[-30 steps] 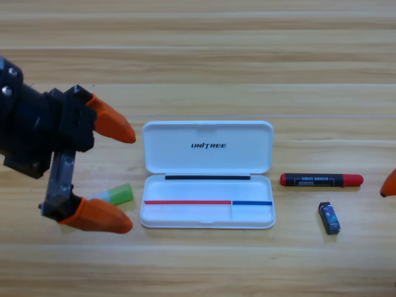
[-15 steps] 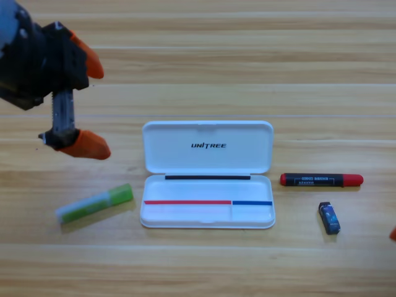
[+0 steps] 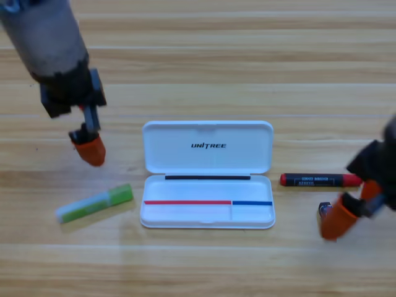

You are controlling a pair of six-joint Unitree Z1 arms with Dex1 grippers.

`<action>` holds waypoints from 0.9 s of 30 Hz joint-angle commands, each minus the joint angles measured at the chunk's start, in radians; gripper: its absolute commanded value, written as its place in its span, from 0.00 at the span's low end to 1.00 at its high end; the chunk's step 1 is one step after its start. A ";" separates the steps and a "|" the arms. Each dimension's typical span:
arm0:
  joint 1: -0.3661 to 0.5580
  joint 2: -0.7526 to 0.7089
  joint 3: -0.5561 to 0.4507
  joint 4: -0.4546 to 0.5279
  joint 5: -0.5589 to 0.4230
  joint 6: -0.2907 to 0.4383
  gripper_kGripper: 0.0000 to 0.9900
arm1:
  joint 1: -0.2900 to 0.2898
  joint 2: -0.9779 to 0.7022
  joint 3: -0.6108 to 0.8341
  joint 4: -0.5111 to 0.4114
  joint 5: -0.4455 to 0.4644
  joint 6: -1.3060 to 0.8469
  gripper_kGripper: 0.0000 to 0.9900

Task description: Clean up eraser and pencils

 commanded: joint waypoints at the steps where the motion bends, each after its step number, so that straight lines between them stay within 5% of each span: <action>1: 0.081 0.141 0.009 0.001 -0.046 0.026 0.99 | -0.056 0.165 -0.044 -0.008 -0.041 0.146 1.00; 7: 0.085 0.166 0.077 -0.066 -0.078 0.040 0.99 | -0.073 0.236 -0.042 -0.066 -0.118 0.279 0.97; 27: 0.088 0.144 0.309 -0.293 -0.101 0.055 0.99 | -0.073 0.368 -0.033 -0.138 -0.128 0.361 0.83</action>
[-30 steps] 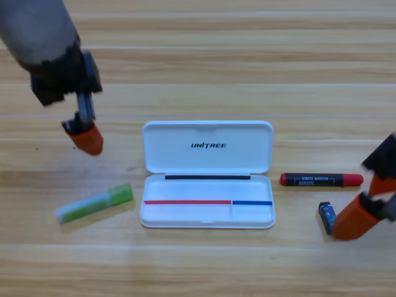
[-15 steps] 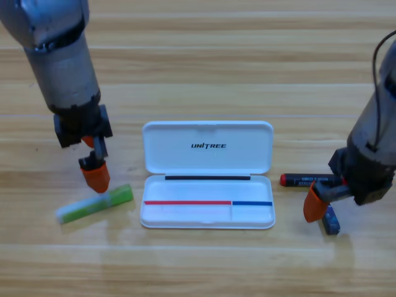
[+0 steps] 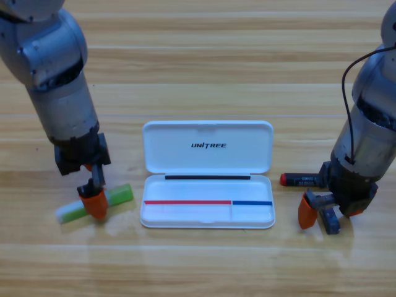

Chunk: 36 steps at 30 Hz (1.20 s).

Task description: Clean up eraser and pencils

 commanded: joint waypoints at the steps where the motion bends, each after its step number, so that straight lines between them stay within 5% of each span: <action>1: 0.021 0.019 0.055 -0.045 -0.008 0.012 0.99 | -0.025 0.076 0.018 -0.032 -0.025 0.006 0.77; 7: 0.021 0.020 0.086 -0.083 -0.005 0.012 1.00 | -0.025 0.082 0.042 -0.028 -0.031 -0.003 0.24; 13: 0.021 0.023 0.103 -0.105 -0.004 0.012 1.00 | -0.025 0.067 0.067 0.005 -0.031 -0.023 0.22; 16: 0.021 0.023 0.112 -0.114 -0.004 0.012 1.00 | -0.025 0.065 0.067 0.023 -0.031 -0.032 0.00; 20: 0.021 0.023 0.122 -0.125 -0.004 0.012 1.00 | -0.017 0.065 -0.008 0.097 -0.031 -0.192 0.00; 26: 0.021 0.022 0.144 -0.145 -0.001 0.012 0.99 | 0.070 0.033 -0.203 0.301 -0.017 -0.635 0.00; 31: 0.021 0.020 0.165 -0.163 0.001 0.012 0.97 | 0.112 0.036 -0.281 0.302 0.047 -0.861 0.00; 36: 0.024 0.022 0.172 -0.171 0.001 0.018 0.80 | 0.144 0.110 -0.379 0.302 0.067 -0.973 0.00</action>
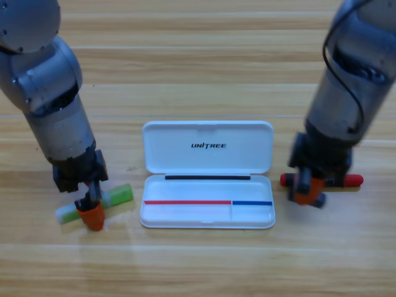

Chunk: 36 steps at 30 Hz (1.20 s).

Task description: Clean up eraser and pencils

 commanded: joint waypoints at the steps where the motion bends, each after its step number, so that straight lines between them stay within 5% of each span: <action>1: 0.023 0.028 0.034 -0.021 0.001 0.018 0.76 | 0.077 0.115 -0.088 0.008 0.042 -0.076 0.00; 5: 0.023 0.030 0.031 -0.021 0.005 0.033 0.48 | 0.090 0.166 -0.135 0.008 0.065 -0.104 0.00; 9: 0.023 0.017 0.015 -0.018 0.011 0.048 0.02 | 0.090 0.219 -0.171 0.008 0.065 -0.121 0.00; 14: 0.023 -0.036 -0.018 0.019 0.036 0.048 0.00 | 0.083 0.252 -0.194 0.008 0.051 -0.141 0.00; 23: 0.022 -0.161 -0.253 0.301 0.068 0.064 0.00 | 0.074 0.261 -0.198 0.008 0.025 -0.142 0.00; 29: 0.022 -0.177 -0.294 0.344 0.073 0.067 0.00 | 0.067 0.265 -0.203 0.007 -0.001 -0.150 0.02; 33: 0.020 -0.173 -0.285 0.344 0.074 0.064 0.00 | 0.062 0.246 -0.194 0.007 -0.032 -0.150 0.55; 36: 0.022 -0.170 -0.284 0.344 0.079 0.061 0.00 | 0.062 0.181 -0.162 0.007 -0.032 -0.148 0.68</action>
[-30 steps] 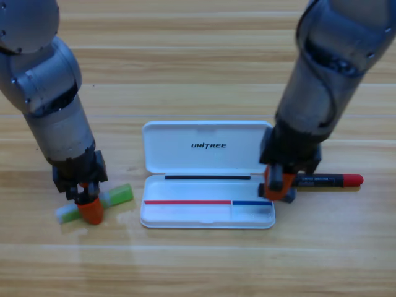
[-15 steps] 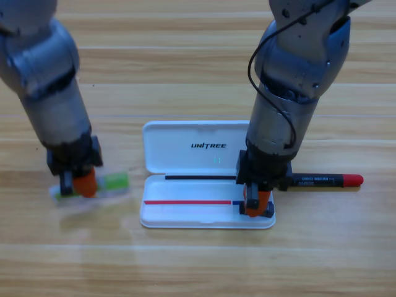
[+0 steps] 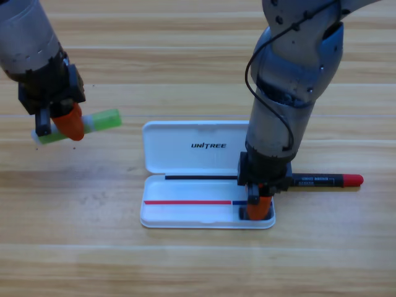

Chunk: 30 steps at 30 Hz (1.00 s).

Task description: Clean up eraser and pencils

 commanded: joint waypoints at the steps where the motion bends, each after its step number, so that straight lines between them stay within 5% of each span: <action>1: 0.021 0.022 0.021 0.007 0.017 -0.001 0.00 | -0.006 -0.060 0.050 0.006 -0.030 -0.009 0.74; 8: -0.002 0.027 0.003 0.007 0.018 -0.005 0.00 | -0.006 -0.331 0.133 0.042 -0.023 -0.005 0.98; 14: -0.091 0.054 -0.069 0.016 0.021 0.003 0.00 | -0.066 -0.445 0.260 0.044 -0.016 -0.003 1.00; 24: -0.252 0.274 -0.206 0.031 -0.011 -0.001 0.00 | -0.236 -0.299 0.393 -0.062 -0.059 -0.227 1.00; 30: -0.291 0.373 -0.249 0.028 -0.020 -0.018 0.00 | -0.273 -0.187 0.337 -0.109 -0.057 -0.325 1.00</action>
